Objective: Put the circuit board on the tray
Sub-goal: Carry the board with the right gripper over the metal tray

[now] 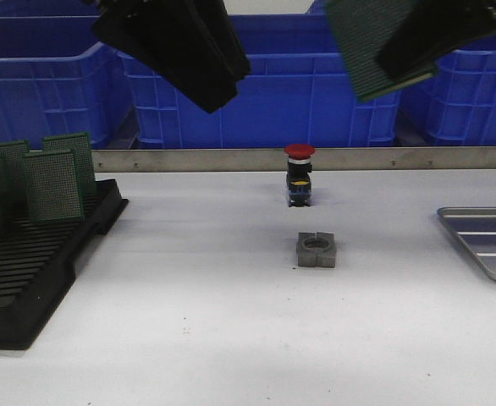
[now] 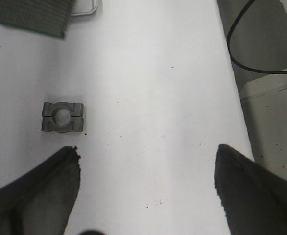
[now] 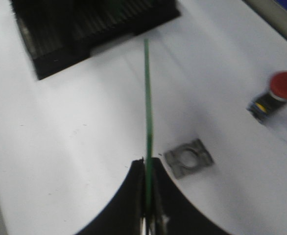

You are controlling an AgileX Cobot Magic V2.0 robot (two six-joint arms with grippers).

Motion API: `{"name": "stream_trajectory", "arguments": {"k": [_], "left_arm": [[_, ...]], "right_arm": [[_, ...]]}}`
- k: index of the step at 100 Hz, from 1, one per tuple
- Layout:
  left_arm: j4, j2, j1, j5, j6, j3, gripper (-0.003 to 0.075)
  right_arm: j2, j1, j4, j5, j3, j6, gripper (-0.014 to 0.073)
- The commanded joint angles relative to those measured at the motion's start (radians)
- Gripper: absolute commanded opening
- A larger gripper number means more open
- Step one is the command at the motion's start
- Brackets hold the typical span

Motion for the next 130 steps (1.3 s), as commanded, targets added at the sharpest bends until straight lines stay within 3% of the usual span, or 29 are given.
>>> {"name": "stream_trajectory", "arguments": {"k": [1,18,28,39,66,103,117,130], "left_arm": [[-0.059,-0.046,-0.009,-0.009,-0.008,-0.033,0.0536],[-0.059,-0.046,-0.009,0.005,-0.008,-0.033,0.0536],[-0.059,-0.046,-0.009,0.014,-0.008,-0.033,0.0536],[-0.059,-0.046,-0.009,0.023,-0.008,-0.033,0.0536],[-0.059,-0.046,-0.009,0.023,-0.008,-0.033,0.0536],[-0.059,-0.046,-0.009,0.023,-0.008,-0.033,0.0536],[-0.059,-0.046,-0.009,0.023,-0.008,-0.033,0.0536],[-0.059,-0.046,-0.009,0.023,-0.008,-0.033,0.0536]], "right_arm": [[-0.022,-0.105,0.043,0.003,-0.033,0.051,-0.0069],[0.054,-0.286,0.043,0.007,-0.033,0.213,-0.0069],[0.132,-0.357,0.043,0.01,-0.033,0.348,-0.0069],[0.234,-0.409,0.044,0.019,-0.033,0.413,-0.0069],[0.419,-0.421,0.116,0.023,-0.034,0.433,-0.0069],[0.49,-0.421,0.119,0.024,-0.034,0.444,-0.0063],[0.49,-0.421,0.119,0.024,-0.034,0.446,0.0031],[0.49,-0.421,0.119,0.024,-0.034,0.451,0.0213]]}}
